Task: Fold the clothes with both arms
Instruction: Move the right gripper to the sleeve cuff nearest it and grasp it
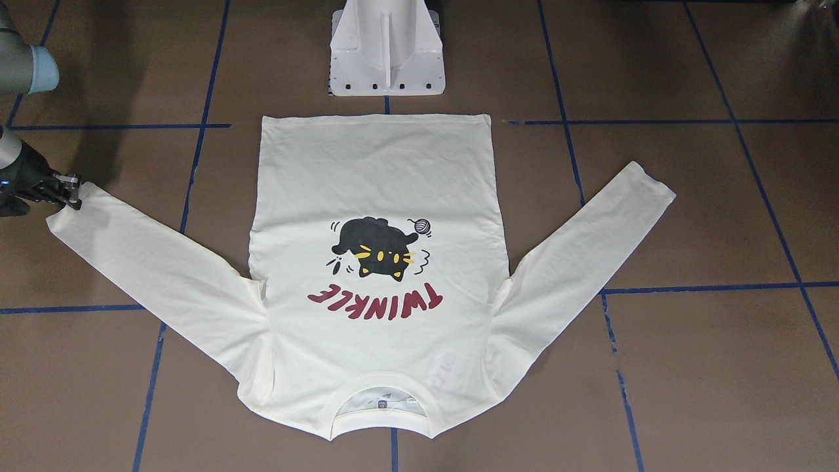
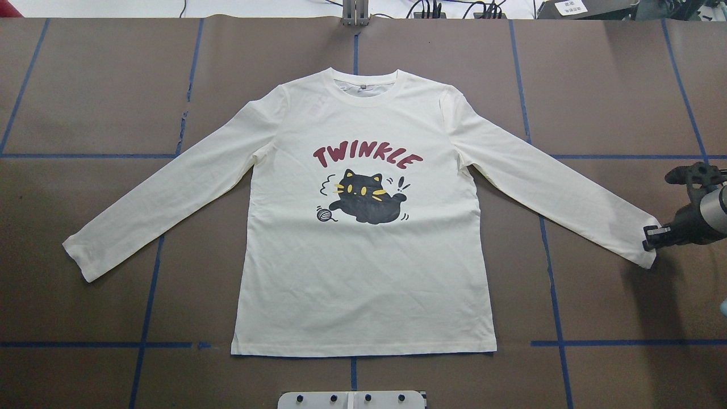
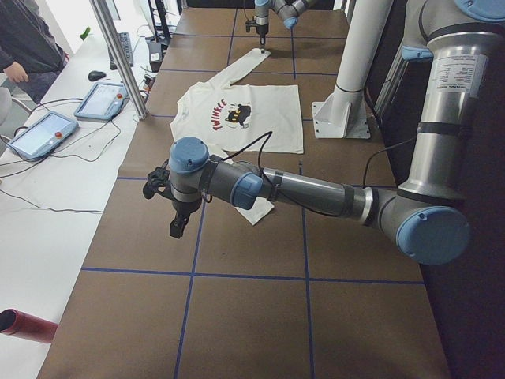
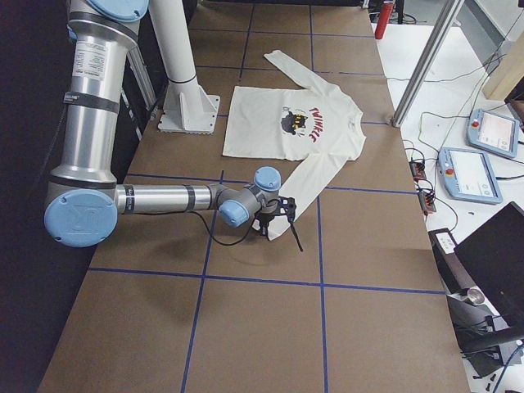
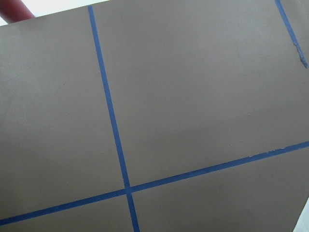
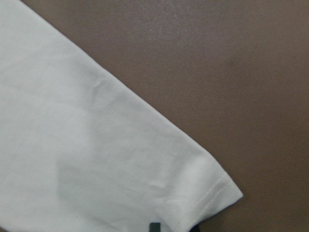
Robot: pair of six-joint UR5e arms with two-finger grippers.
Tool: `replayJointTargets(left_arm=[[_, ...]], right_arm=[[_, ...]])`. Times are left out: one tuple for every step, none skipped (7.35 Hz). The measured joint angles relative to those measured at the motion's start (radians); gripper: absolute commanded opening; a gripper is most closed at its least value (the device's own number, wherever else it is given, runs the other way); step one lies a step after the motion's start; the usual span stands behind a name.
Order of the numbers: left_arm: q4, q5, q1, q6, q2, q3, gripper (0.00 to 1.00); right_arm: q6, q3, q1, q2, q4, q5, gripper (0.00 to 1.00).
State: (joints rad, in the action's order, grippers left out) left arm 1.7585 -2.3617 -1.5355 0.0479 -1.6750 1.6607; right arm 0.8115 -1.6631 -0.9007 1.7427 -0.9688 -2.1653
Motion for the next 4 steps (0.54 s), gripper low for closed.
replayJointTargets(left_arm=[[0.000,0.000,0.000,0.001,0.000,0.000,1.00],[-0.001,0.000,0.000,0.002,-0.001,0.001,1.00],[-0.002,-0.001,0.000,0.004,-0.001,0.004,1.00],[-0.003,-0.001,0.000,0.007,-0.001,0.009,1.00]], right_arm=[[0.000,-0.006,0.000,-0.002,0.003,-0.001,0.00],[-0.001,-0.021,-0.002,-0.004,0.009,-0.002,0.00],[-0.002,-0.050,-0.012,-0.005,0.013,-0.005,0.00],[-0.006,-0.087,-0.035,-0.028,0.013,-0.011,0.00]])
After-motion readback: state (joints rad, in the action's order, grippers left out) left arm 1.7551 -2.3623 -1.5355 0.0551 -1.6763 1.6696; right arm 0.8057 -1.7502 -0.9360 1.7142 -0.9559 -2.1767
